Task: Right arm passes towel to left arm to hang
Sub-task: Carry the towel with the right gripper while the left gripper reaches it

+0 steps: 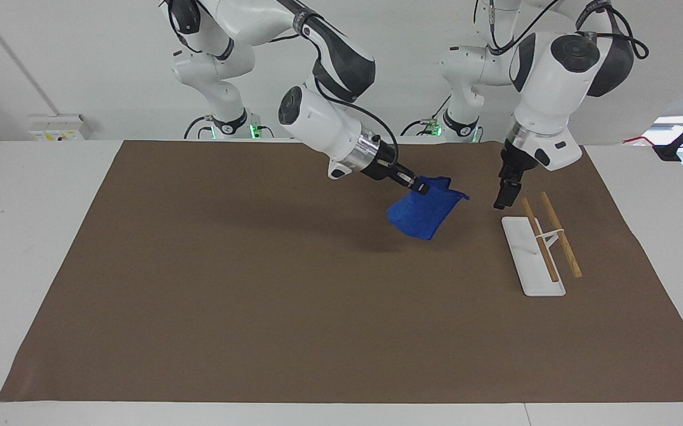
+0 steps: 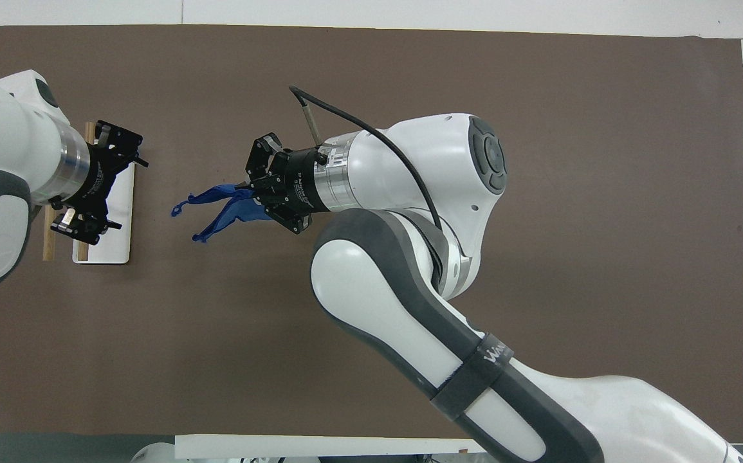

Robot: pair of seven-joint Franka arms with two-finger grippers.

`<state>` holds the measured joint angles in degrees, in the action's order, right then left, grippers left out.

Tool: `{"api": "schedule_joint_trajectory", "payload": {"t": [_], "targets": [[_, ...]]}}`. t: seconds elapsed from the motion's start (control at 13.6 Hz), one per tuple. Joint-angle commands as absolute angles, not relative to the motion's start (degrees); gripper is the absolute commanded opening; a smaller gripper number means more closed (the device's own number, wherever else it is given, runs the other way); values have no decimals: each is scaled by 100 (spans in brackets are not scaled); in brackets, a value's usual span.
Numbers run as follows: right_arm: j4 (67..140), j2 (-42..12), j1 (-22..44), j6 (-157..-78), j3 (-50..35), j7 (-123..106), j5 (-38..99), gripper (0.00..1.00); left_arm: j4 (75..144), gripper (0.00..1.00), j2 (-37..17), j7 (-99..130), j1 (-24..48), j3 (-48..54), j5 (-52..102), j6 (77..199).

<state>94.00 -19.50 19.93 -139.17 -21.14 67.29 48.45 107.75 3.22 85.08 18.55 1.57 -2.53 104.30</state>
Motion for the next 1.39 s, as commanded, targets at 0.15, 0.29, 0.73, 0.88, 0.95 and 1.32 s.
{"api": "schedule_joint_trajectory", "payload": {"t": [0.15,0.29,0.73,0.88,0.95,1.32], "targets": [[9501,-1916,2127,-14291,-2118,6803,4992,0,11293,96,545,8929,2205,88,-229,11204],[9501,-1916,2127,-14308,-2118,6803,4992,0,11294,90,431,8965,2267,88,-229,11329],[9510,-1916,2127,-14317,-2118,6785,4983,0,11294,55,404,8948,2373,88,-229,11347],[9510,-1916,2188,-14317,-2118,6776,4992,0,11320,47,404,8939,2382,97,-229,11347],[9510,-1916,2215,-14326,-2109,6776,4983,0,11320,43,413,8930,2399,97,-229,11355],[9580,-1907,2224,-14440,-2109,6759,4983,0,11364,0,404,8912,2426,88,-176,11312]]}}
